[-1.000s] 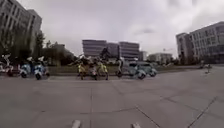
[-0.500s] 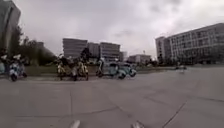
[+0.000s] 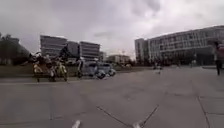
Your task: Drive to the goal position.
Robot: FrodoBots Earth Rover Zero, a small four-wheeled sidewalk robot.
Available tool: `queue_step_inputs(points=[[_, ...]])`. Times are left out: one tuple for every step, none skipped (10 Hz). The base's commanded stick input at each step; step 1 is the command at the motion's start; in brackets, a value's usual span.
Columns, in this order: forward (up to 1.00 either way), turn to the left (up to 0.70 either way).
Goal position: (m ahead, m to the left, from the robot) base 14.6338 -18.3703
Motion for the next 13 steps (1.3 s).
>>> queue_step_inputs(points=[[0.0,-0.7],[0.0,-0.7],[0.0,-0.7],[0.0,-0.7],[0.0,-0.7],[0.0,-0.7],[0.0,-0.68],[0.0,-0.66],[0.0,-0.66],[0.06,-0.31],[0.2,0.0],[0.63,0.0],[0.7,0.0]])
